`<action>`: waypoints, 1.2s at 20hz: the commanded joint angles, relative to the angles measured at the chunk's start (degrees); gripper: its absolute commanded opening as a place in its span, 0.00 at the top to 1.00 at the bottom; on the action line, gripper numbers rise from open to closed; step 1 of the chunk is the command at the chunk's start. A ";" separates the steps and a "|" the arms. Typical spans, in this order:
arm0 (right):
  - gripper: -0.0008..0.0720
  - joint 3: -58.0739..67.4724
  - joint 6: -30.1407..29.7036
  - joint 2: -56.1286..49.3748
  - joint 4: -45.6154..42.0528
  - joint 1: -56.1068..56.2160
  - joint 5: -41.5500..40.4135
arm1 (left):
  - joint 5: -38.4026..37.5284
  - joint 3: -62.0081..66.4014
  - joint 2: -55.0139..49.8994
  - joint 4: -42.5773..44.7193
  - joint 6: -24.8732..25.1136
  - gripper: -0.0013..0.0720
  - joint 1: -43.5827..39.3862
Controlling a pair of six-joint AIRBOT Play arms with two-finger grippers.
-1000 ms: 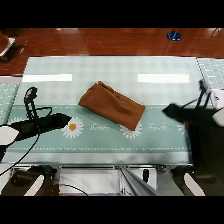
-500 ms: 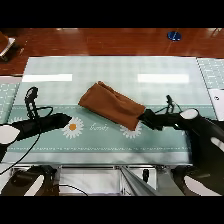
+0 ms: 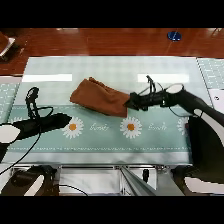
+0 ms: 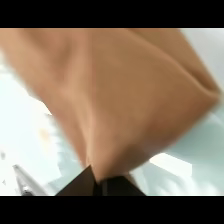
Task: Fold the shirts.
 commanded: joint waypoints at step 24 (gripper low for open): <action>0.95 35.04 23.82 27.63 -33.20 -59.56 41.94 | 2.67 0.02 -0.15 -0.02 0.00 0.96 0.04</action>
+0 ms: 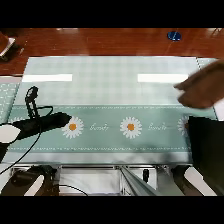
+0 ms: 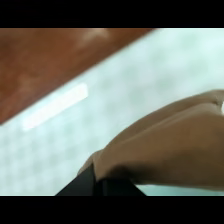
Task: Fold the shirts.
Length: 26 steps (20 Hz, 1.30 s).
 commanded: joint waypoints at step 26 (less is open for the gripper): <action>0.95 -14.64 -2.03 10.27 1.20 -14.40 -3.58 | 11.93 14.36 -3.45 -0.76 4.20 0.96 0.09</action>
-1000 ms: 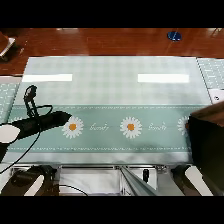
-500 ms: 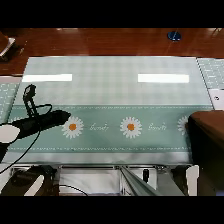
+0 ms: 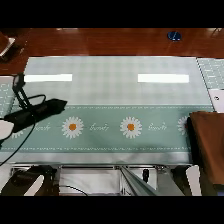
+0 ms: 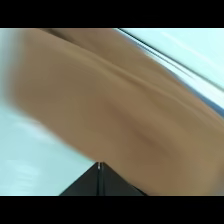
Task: Fold the shirts.
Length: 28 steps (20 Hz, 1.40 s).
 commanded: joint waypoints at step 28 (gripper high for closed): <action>0.95 -0.48 15.28 -29.77 -25.20 75.73 -26.71 | -15.87 26.14 -30.71 16.33 7.69 0.96 -7.10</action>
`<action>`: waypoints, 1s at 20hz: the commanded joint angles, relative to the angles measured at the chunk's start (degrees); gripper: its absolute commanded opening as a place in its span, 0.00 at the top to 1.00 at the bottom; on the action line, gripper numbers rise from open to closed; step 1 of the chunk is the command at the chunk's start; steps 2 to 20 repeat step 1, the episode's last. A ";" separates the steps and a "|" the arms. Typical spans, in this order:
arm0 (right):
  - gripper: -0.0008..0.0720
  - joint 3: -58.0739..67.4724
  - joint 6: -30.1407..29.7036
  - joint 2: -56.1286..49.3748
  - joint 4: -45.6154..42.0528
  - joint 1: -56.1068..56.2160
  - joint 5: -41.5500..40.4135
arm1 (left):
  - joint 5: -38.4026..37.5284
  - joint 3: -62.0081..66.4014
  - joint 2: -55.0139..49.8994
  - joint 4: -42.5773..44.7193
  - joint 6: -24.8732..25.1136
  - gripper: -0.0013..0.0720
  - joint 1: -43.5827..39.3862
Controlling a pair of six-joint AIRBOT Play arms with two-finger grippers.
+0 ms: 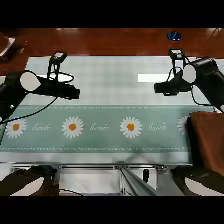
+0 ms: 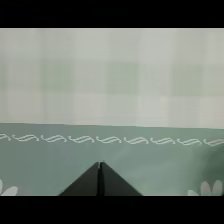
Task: Fold the shirts.
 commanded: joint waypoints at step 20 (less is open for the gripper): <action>0.95 -0.02 0.13 -0.02 -0.24 0.04 0.00 | -0.09 -0.02 -0.07 0.13 -0.02 0.96 0.07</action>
